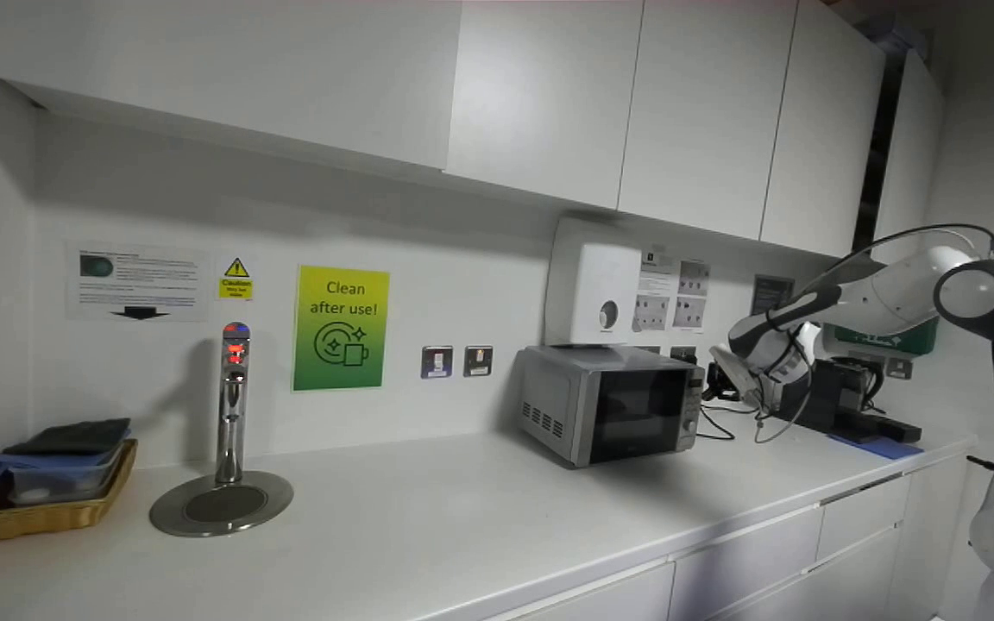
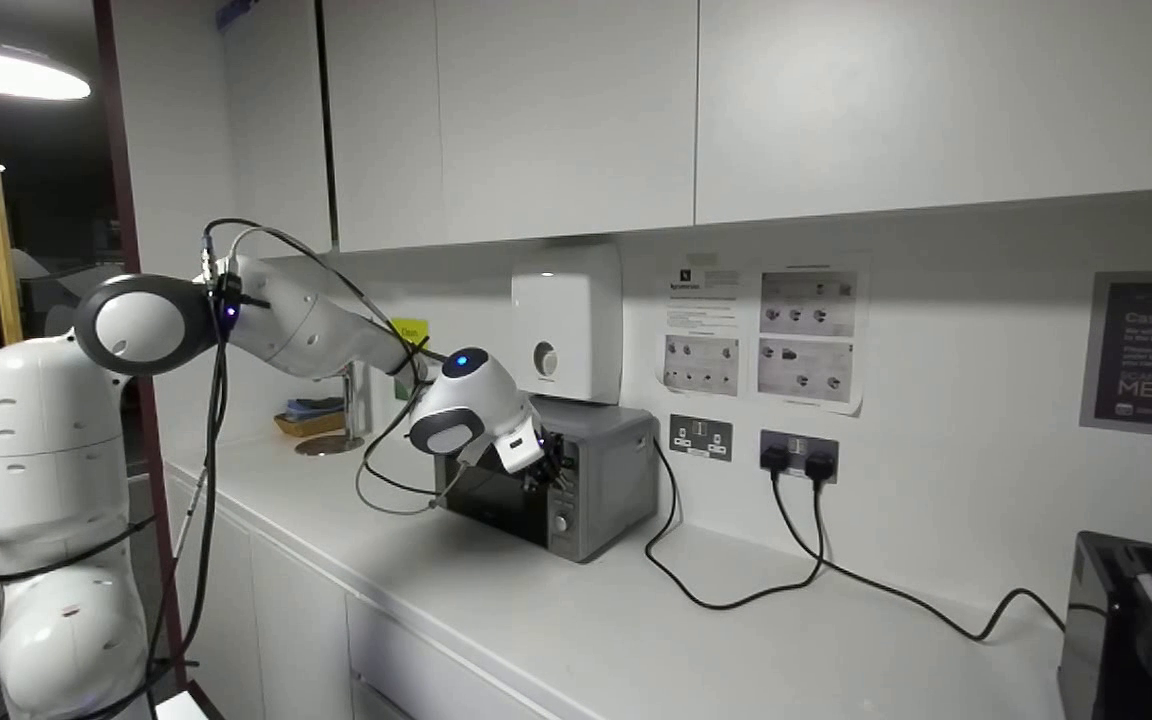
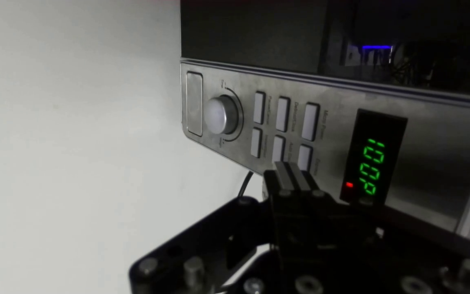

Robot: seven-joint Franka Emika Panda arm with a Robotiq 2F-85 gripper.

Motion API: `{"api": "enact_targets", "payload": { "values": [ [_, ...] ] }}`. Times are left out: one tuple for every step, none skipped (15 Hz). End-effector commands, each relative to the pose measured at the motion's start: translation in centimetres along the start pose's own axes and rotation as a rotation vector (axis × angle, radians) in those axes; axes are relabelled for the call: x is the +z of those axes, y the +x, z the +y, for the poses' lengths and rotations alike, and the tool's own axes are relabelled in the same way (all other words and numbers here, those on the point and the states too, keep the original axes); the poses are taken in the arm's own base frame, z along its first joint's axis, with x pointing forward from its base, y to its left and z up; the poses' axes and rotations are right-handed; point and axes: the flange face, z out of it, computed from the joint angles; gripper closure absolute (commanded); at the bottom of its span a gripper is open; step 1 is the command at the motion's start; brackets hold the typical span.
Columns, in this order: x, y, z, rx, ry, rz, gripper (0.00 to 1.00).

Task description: Press a button on the microwave.

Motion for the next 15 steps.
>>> {"api": "enact_targets", "payload": {
  "values": [
    [0.7,0.1,-1.0,0.009,0.034,0.02,1.0],
    [0.9,0.0,-1.1,0.009,0.035,0.021,1.0],
    [1.0,0.0,-1.1,0.009,0.035,0.021,1.0],
    [1.1,0.0,-1.1,0.009,0.034,0.021,1.0],
    [1.1,-0.1,-1.1,0.008,0.034,0.02,1.0],
    [1.2,-0.1,-1.2,0.007,0.033,0.019,1.0],
    [1.2,-0.2,-1.2,0.006,0.034,0.017,1.0],
    [1.3,-0.3,-1.3,0.005,0.034,0.016,1.0],
    [1.4,-0.4,-1.3,0.003,0.035,0.015,1.0],
    [1.5,-0.5,-1.4,0.002,0.036,0.014,1.0],
    [1.5,-0.6,-1.4,0.001,0.036,0.013,1.0],
    [1.6,-0.7,-1.5,0.0,0.037,0.013,1.0],
    [1.7,-0.8,-1.6,-0.001,0.039,0.013,1.0],
    [1.8,-0.9,-1.7,-0.002,0.04,0.013,1.0],
    [1.8,-1.0,-1.7,-0.002,0.042,0.012,1.0]
  ]
}}
